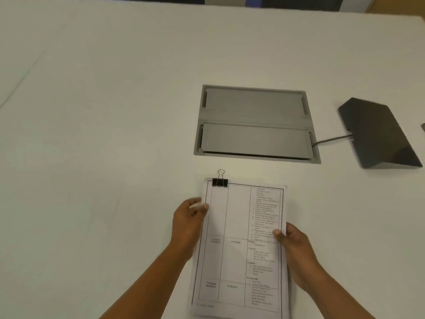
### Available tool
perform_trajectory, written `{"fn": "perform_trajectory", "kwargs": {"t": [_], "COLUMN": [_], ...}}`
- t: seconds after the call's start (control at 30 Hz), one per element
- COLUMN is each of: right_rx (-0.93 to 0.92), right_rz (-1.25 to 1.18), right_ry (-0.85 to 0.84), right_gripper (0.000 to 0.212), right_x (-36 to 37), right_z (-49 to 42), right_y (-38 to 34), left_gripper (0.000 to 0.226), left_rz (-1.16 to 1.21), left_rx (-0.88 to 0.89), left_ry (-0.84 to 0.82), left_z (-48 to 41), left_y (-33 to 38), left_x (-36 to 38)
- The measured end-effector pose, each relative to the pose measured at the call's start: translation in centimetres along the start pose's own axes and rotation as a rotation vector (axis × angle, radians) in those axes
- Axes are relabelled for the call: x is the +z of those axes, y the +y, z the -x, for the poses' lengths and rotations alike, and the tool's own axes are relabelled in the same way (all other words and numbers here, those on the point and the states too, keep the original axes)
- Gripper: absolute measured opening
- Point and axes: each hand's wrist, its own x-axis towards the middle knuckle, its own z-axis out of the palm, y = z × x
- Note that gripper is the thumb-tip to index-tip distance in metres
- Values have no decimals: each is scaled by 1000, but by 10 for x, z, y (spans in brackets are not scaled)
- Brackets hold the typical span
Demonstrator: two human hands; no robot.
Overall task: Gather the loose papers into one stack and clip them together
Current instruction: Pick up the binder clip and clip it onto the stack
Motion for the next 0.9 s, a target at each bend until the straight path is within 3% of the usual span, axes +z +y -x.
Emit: {"fn": "perform_trajectory", "kwargs": {"t": [0.13,0.3,0.4,0.47,0.57,0.73,0.9], "right_rx": [-14,-109,-196,-217,-271,-308,-247], "right_rz": [38,533,697,713,714,747,811], "right_ry": [42,210,308,323,220,151,242], "right_gripper": [23,16,29,34,26,51,71], "right_x": [10,10,4,1,4,5,1], "right_z": [-27,-45,-37,-29,-20,-18,-21], "right_y": [-29,-46,-41,-37,-37,-38,-26], "left_gripper": [21,26,26,25,23,21,20], "left_rz": [-270,-511,-588,-610,-671,-651,-642], "left_rx": [-45,26,46,56,76,64,62], "left_ry": [-76,26,55,72,75,75,78], "left_z": [7,8,10,11,15,16,13], "left_y": [-8,-1,-3,-7,-13,-21,-25], "left_x": [-4,0,-1,-4,-8,-16,-16]}}
